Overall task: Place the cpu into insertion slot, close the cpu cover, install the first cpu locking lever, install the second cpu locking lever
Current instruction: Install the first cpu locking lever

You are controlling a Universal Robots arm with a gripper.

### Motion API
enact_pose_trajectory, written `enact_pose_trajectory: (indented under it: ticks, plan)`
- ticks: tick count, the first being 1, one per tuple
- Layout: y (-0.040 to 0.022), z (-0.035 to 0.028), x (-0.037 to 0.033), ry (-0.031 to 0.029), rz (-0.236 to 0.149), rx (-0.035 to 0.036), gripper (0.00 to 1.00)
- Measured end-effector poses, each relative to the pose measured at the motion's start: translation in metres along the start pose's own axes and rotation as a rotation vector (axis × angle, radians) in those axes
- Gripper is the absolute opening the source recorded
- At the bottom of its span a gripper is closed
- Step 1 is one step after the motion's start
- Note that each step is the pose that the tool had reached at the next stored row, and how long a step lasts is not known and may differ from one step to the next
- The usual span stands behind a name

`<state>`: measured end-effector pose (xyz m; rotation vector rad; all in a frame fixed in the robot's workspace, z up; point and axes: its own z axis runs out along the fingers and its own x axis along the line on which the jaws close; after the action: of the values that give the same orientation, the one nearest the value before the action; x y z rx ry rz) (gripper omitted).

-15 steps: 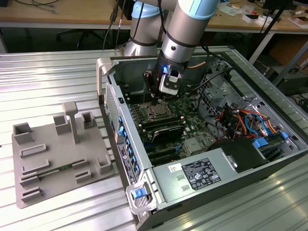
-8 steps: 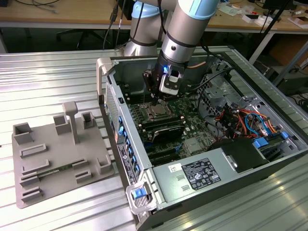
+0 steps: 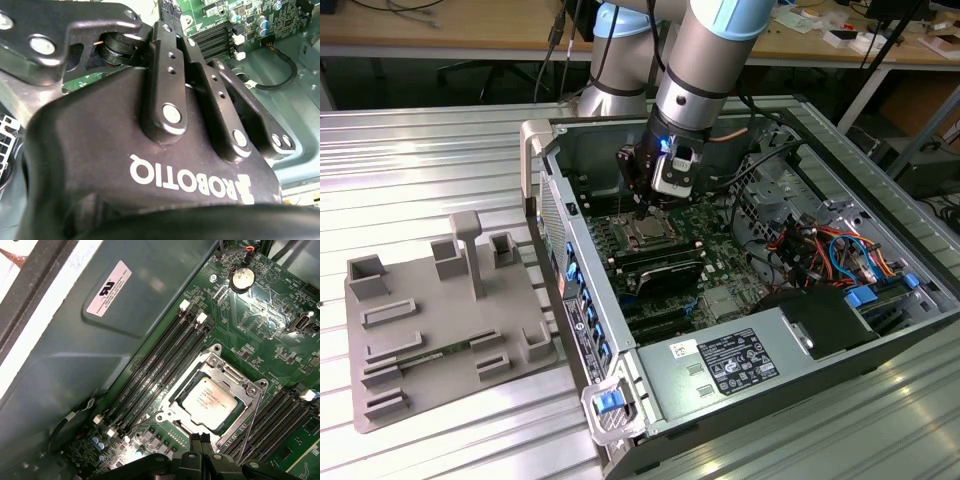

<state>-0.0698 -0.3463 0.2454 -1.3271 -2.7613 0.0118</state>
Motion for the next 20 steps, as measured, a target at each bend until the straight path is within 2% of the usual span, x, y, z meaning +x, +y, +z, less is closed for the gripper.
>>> enact_pose_trajectory:
  ticks: [20]
  plan:
    - [0.0, 0.0, 0.0, -0.001, -0.026, 0.0017, 0.11]
